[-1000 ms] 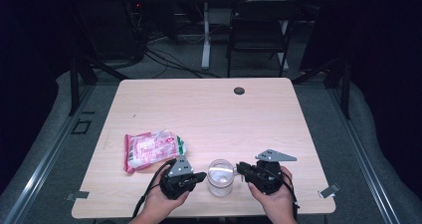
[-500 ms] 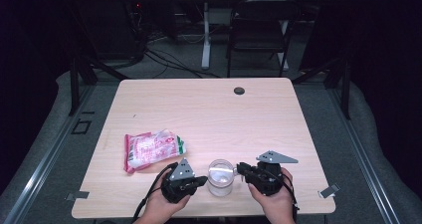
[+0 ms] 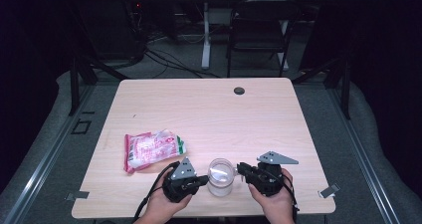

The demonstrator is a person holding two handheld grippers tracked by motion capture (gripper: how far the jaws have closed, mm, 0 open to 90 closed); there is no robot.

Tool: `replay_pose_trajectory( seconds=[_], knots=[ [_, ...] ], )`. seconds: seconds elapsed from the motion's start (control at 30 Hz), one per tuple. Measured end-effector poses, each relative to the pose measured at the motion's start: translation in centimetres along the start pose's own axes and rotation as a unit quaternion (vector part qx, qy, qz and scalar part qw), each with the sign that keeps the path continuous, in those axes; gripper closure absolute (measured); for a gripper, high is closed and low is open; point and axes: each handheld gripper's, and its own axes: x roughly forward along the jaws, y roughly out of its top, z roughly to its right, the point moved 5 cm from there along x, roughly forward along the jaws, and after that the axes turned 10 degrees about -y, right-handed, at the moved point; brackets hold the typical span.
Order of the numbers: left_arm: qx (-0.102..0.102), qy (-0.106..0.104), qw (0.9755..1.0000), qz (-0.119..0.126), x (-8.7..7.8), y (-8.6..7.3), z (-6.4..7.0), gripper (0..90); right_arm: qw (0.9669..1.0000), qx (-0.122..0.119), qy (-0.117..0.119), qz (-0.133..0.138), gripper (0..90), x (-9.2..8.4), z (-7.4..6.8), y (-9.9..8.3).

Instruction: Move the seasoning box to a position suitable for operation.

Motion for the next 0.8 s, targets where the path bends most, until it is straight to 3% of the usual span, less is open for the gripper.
replay_pose_trajectory(
  seconds=[0.37, 0.57, 0.7, 0.8],
  knots=[
    [0.008, 0.003, 0.9999, 0.006, -0.4, 1.3, 0.3, 90.0, 0.9999, -0.016, 0.005, 0.005, 77.7, -0.7, -0.1, 0.0],
    [0.016, 0.004, 0.9998, 0.008, -0.7, 2.4, 0.6, 88.2, 0.9992, -0.030, 0.023, 0.015, 68.4, -2.1, -0.6, 0.3],
    [0.019, 0.005, 0.9998, 0.010, -0.7, 3.1, 0.8, 87.5, 0.9978, -0.052, 0.037, 0.018, 63.4, -2.7, -1.4, 0.4],
    [0.023, 0.005, 0.9997, 0.011, -0.7, 3.8, 1.0, 85.9, 0.9946, -0.090, 0.042, 0.030, 58.0, -3.1, -2.4, 0.5]
  ],
)
